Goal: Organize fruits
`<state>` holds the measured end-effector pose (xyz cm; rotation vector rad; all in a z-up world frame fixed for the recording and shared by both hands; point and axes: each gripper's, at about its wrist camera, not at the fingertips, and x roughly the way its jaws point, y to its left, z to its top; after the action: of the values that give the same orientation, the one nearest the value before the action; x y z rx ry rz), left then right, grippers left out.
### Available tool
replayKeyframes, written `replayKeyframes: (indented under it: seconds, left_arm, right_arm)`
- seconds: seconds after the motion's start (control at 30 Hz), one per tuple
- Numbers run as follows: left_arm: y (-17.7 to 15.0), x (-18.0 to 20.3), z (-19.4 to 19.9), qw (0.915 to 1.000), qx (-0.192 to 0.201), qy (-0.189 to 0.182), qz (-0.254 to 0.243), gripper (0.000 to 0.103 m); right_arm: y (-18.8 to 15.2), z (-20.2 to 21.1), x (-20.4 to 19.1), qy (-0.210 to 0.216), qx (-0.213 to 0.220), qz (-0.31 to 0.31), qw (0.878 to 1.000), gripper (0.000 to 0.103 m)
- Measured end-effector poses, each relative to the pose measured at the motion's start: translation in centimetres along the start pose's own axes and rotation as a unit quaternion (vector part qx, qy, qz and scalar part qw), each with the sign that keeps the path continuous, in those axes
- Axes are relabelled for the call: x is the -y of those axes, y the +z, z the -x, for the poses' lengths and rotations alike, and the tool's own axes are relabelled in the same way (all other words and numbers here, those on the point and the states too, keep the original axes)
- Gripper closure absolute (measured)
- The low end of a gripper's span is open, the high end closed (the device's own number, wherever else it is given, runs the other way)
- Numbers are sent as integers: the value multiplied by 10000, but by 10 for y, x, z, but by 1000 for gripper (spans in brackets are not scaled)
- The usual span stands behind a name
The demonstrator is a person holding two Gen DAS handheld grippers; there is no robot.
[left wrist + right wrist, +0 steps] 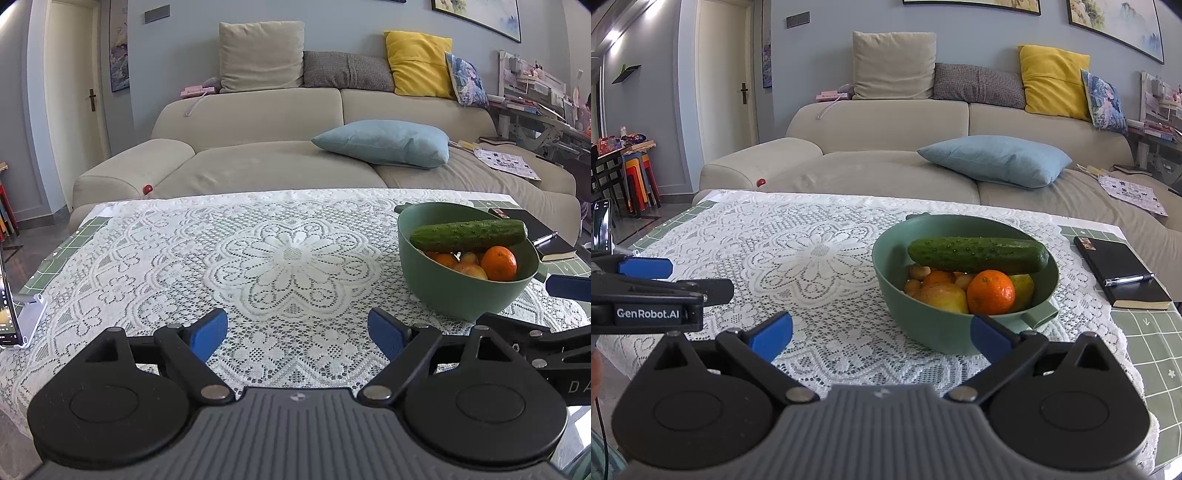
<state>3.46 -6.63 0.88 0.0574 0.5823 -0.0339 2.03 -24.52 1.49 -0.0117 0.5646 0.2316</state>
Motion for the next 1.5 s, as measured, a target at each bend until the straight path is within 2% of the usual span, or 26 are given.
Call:
replayKeyframes:
  seconds: [1.5]
  left_arm:
    - [-1, -4, 1, 9998, -114, 52, 120, 3]
  right_arm:
    - [-1, -1, -1, 28, -50, -1, 10000, 4]
